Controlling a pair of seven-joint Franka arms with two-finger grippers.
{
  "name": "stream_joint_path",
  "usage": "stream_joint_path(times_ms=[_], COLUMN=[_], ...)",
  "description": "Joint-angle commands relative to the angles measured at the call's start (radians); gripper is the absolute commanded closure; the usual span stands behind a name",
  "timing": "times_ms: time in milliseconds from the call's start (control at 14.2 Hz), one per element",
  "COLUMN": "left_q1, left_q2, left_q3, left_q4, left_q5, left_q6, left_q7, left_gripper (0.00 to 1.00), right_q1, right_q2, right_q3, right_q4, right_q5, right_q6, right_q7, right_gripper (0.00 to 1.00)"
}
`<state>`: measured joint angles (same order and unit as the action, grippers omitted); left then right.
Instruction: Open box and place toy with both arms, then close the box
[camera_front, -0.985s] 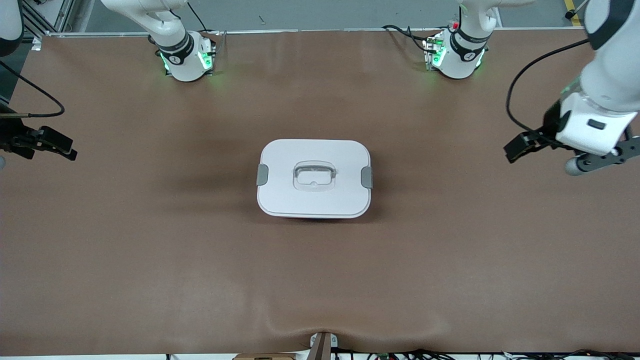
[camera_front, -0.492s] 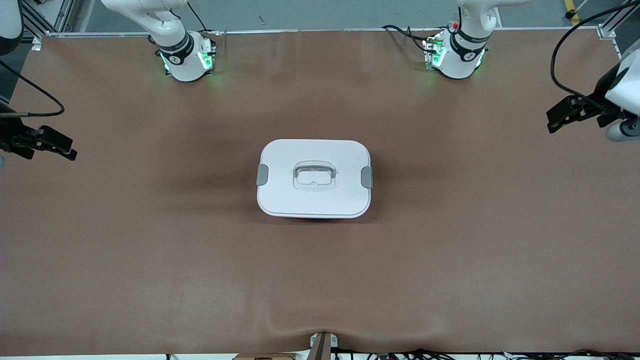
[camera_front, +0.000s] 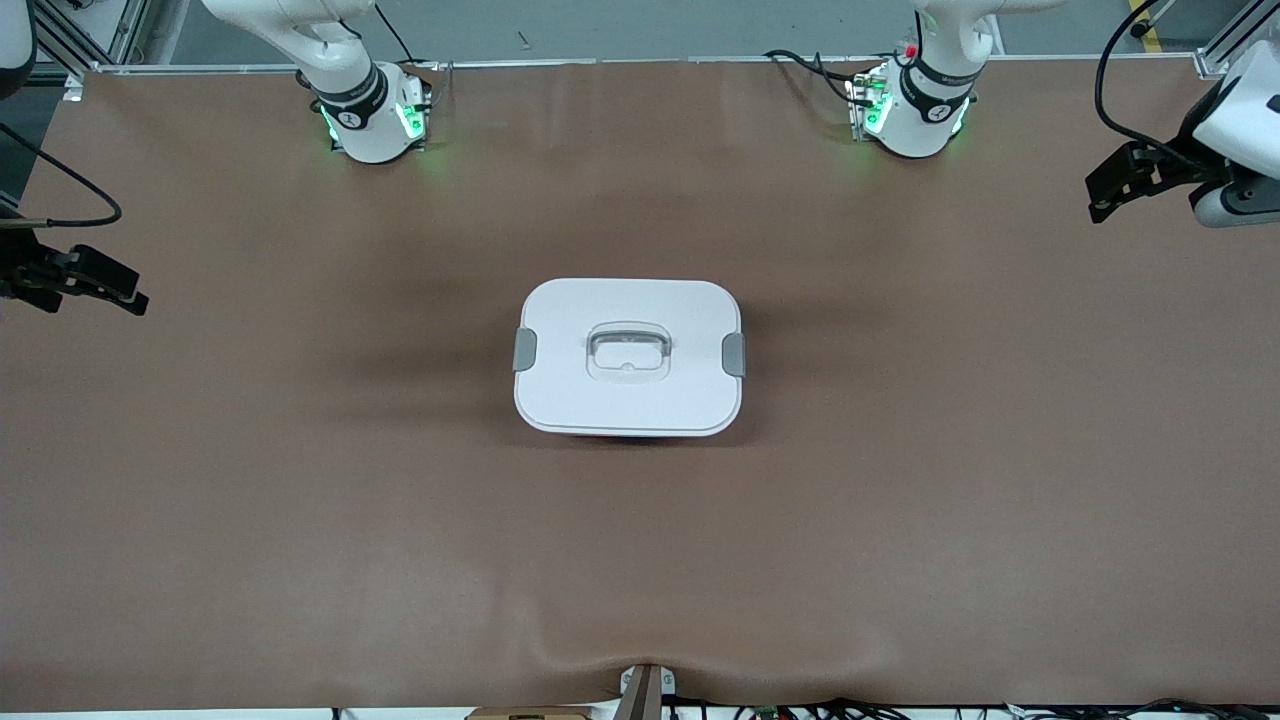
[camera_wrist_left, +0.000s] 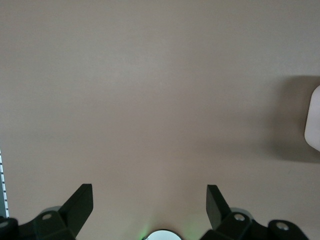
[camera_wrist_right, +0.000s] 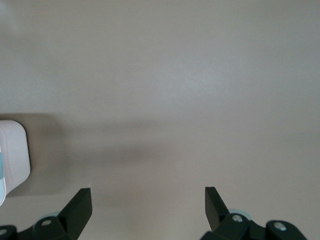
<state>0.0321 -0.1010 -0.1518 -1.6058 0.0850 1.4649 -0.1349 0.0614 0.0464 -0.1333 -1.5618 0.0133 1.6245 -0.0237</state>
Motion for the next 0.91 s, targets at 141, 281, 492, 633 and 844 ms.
stream_joint_path(times_ms=[141, 281, 492, 633, 844], left_q1=[-0.006, -0.005, -0.005, -0.003, -0.006], left_q2=[-0.006, 0.006, 0.023, 0.023, 0.038], left_q3=[-0.002, -0.002, -0.002, 0.000, 0.000], left_q4=[-0.014, -0.007, 0.015, 0.018, 0.035], left_q5=[-0.064, -0.060, -0.060, -0.057, -0.062], left_q6=[0.012, 0.012, 0.011, 0.012, 0.012], left_q7=[0.024, 0.046, 0.064, 0.067, 0.067], left_gripper=[0.00, 0.00, 0.00, 0.00, 0.00], right_q1=[-0.009, -0.011, -0.009, -0.009, -0.011], right_q2=[-0.008, -0.008, -0.008, -0.008, -0.007], right_q3=[0.001, 0.000, 0.000, 0.000, 0.000], right_q4=[0.011, 0.022, 0.017, 0.017, 0.017], right_q5=[0.007, 0.004, 0.001, 0.001, 0.004], right_q6=[-0.017, -0.017, -0.018, -0.012, -0.008], right_q7=[0.002, -0.002, -0.002, -0.002, -0.001], right_gripper=[0.00, 0.00, 0.00, 0.00, 0.00])
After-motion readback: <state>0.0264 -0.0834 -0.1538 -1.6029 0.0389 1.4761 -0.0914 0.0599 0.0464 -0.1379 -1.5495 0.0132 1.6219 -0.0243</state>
